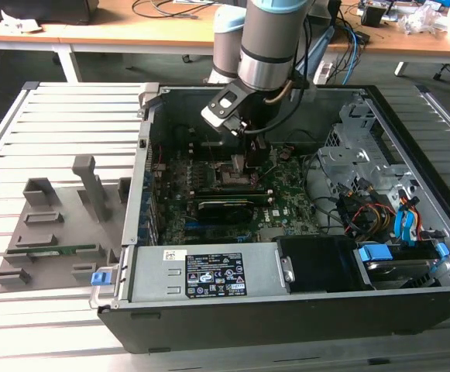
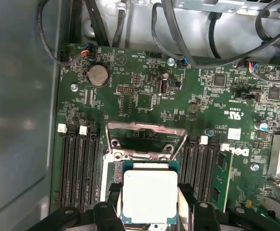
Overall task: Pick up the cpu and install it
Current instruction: 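Place the cpu into insertion slot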
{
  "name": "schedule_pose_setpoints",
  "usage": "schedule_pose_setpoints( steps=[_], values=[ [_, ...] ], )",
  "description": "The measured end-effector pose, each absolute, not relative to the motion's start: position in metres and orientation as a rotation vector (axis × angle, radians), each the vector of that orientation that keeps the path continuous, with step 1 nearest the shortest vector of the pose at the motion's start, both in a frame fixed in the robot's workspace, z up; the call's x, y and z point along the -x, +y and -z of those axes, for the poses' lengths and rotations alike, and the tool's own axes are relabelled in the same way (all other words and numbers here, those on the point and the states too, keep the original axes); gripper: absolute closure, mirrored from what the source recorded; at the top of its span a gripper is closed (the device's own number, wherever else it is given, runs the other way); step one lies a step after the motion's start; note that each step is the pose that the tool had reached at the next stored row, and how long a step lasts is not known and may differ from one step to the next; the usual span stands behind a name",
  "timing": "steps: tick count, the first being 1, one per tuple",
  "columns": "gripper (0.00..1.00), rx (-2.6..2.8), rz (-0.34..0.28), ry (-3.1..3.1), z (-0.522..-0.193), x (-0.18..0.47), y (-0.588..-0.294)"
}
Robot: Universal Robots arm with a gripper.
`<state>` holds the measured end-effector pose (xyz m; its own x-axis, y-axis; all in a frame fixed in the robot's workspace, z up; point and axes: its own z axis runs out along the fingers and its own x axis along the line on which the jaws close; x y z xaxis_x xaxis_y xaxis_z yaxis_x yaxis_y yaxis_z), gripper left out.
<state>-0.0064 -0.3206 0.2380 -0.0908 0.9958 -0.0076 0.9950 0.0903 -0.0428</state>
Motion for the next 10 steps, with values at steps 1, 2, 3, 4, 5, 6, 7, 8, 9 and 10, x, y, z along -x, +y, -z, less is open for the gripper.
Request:
schedule_pose_setpoints(
  steps=[1,2,3,4,5,6,7,8,9,10],
  values=[
    [0.45,2.103,-0.061,-2.304,-0.237,0.009,-0.320],
    [0.45,2.104,-0.062,-2.304,-0.236,0.012,-0.320],
    [0.45,2.106,-0.066,-2.306,-0.233,0.016,-0.320],
    [0.45,2.113,-0.075,-2.306,-0.231,0.018,-0.320],
    [0.45,2.120,-0.081,-2.303,-0.229,0.019,-0.320],
    [0.45,2.130,-0.086,-2.299,-0.227,0.020,-0.320],
    [0.45,2.138,-0.089,-2.293,-0.226,0.021,-0.319],
    [0.45,2.146,-0.089,-2.285,-0.224,0.022,-0.319],
    [0.45,2.162,-0.089,-2.270,-0.221,0.022,-0.318],
    [0.45,2.178,-0.089,-2.253,-0.218,0.023,-0.316]
  ],
)
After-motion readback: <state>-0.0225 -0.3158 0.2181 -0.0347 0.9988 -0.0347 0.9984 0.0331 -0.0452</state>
